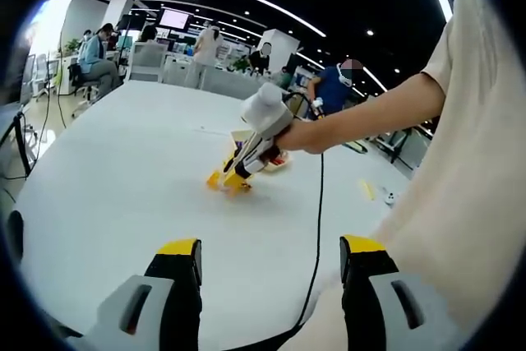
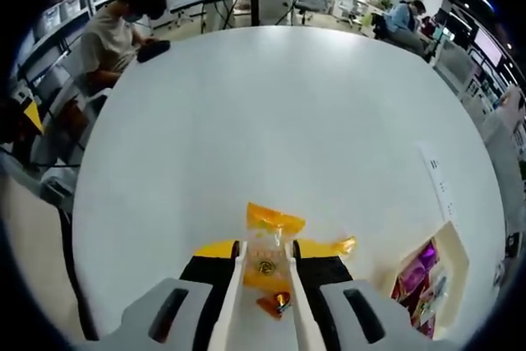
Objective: Place the target food into the container with the food tongs after gripping and lifting it, then release it inside without dropping or visibly crushing the food.
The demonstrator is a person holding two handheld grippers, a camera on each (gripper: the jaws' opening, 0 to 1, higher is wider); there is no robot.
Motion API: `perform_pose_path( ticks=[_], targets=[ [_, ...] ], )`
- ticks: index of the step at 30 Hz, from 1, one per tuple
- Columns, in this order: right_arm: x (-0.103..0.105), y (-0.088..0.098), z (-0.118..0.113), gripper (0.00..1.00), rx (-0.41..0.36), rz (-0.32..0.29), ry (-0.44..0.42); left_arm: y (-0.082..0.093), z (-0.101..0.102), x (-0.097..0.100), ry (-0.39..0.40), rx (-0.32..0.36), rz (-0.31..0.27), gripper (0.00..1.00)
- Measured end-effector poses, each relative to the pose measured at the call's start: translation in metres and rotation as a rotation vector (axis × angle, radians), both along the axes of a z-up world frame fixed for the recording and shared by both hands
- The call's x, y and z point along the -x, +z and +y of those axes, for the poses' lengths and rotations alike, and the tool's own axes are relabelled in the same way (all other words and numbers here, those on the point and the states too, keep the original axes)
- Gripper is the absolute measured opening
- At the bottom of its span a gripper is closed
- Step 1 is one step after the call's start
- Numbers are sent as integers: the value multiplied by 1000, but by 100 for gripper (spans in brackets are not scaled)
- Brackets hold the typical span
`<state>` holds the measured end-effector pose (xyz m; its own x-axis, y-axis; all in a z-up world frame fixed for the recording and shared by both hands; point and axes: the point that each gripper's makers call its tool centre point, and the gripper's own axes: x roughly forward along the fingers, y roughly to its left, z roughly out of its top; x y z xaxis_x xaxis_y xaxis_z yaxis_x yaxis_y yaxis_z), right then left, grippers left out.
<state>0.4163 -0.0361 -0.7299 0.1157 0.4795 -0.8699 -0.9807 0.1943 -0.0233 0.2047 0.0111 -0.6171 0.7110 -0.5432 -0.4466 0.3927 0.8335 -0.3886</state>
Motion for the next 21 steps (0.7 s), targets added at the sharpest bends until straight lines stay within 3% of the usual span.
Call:
perform_pose_path(
  ticks=[21],
  targets=[
    [-13,36,-3,26,-87,-34,-46,8,-7,-6,-33,-9,-29,68]
  ],
)
